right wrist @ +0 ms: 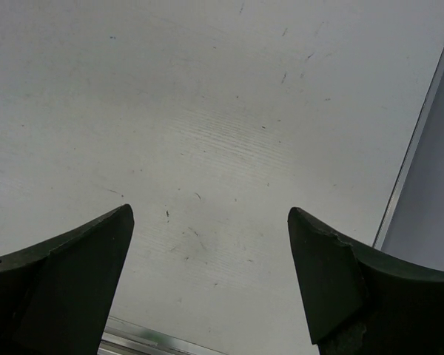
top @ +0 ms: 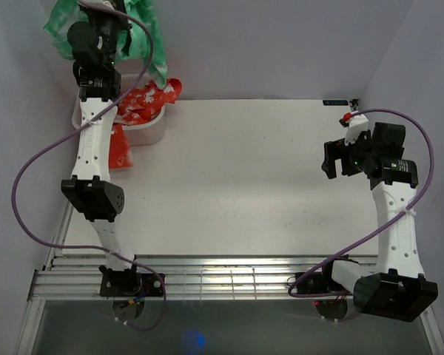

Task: Fold and stack the trousers
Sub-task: Grab the trousers from the pile, then move the trousers to the center of the board

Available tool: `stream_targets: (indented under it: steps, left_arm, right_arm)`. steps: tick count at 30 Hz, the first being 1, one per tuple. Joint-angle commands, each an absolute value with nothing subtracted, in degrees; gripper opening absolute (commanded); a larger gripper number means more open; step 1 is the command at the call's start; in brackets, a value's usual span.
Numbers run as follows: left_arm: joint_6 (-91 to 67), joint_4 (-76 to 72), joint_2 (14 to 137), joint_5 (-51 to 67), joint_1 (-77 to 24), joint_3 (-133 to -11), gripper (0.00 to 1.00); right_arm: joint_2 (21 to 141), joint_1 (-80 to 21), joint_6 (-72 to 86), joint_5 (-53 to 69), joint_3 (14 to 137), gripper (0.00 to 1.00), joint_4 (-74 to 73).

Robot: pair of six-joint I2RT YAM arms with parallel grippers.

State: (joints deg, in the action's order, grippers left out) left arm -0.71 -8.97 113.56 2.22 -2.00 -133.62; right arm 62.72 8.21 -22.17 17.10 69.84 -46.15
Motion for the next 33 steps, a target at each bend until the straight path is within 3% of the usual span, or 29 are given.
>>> stream_targets:
  steps: [1, 10, 18, 24, 33]
  left_arm:
    - [-7.2, -9.68, 100.74, 19.83, -7.9, -133.78, 0.0]
    - [-29.51, -4.66, 94.14, 34.36, -16.43, -130.8, 0.0]
    - [-36.31, -7.65, 87.9, 40.87, -18.28, -99.72, 0.0]
    - [-29.19, -3.81, 85.43, 37.02, -21.0, -82.91, 0.0]
    - [-23.82, 6.77, 88.85, 21.98, -28.73, -82.08, 0.0]
  right_arm:
    - [61.26, 8.44, -20.48, 19.33, 73.04, 0.9, -44.39]
    - [59.24, 8.44, -20.3, 19.6, 73.13, 0.9, -44.3]
    - [58.1, 8.44, -22.58, 18.37, 71.63, 0.9, -46.14]
    - [58.18, 8.44, -25.48, 19.25, 69.7, 0.9, -47.19]
    - [62.66, 8.44, -28.91, 24.34, 68.99, 0.9, -50.88]
